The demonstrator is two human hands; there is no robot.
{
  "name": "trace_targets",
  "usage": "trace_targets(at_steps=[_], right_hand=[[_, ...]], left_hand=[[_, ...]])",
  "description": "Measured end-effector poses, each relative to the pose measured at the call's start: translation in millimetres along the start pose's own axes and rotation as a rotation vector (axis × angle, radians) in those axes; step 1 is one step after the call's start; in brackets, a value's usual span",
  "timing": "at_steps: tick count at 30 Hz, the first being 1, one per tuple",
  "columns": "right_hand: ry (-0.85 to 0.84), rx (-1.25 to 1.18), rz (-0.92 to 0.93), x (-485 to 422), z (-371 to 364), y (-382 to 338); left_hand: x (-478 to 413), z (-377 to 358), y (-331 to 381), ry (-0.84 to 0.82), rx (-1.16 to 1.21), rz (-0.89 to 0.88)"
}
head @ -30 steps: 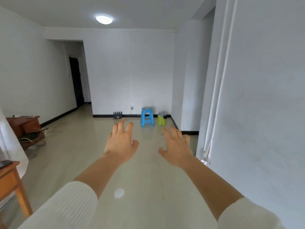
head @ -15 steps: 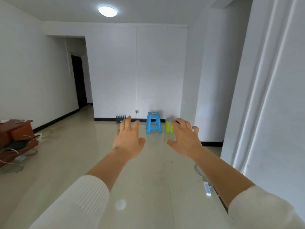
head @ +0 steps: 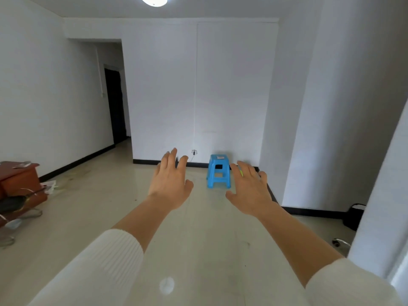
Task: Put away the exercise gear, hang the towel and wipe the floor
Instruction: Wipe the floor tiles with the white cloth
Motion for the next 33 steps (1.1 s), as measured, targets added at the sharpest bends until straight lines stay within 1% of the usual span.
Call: trace_targets(at_steps=[5, 8, 12, 16, 24, 27, 33], right_hand=[[0.019, 0.087, 0.035, -136.0, -56.6, 13.0], [0.011, 0.138, 0.042, -212.9, -86.7, 24.8], [-0.01, 0.114, 0.007, -315.1, -133.4, 49.7], [-0.004, 0.034, -0.053, -415.8, -185.3, 82.3], [-0.005, 0.157, 0.001, -612.2, -290.5, 168.3], [-0.031, 0.191, -0.008, -687.2, -323.0, 201.7], [-0.114, -0.029, -0.169, -822.1, -406.1, 251.7]], left_hand=[[-126.4, -72.9, -39.3, 0.038, -0.026, -0.046], [-203.4, -120.1, -56.9, 0.002, -0.005, -0.027], [-300.7, -189.1, -70.6, -0.071, -0.017, -0.043], [-394.7, -252.8, -83.2, -0.078, -0.028, -0.048], [-590.1, -390.9, -86.3, -0.018, 0.034, 0.005], [-662.2, -439.1, -85.0, -0.025, 0.112, 0.046], [-792.6, -540.1, -98.9, -0.103, 0.115, 0.161]])
Point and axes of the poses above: each hand's wrist, its own x-axis away from the middle knuckle, its own z-axis out of the back of the hand, y = z × x, the point moved 5 cm from there along -x, towards the middle knuckle, and after that the axes turned 2 degrees about -x, right-handed, at the moved point
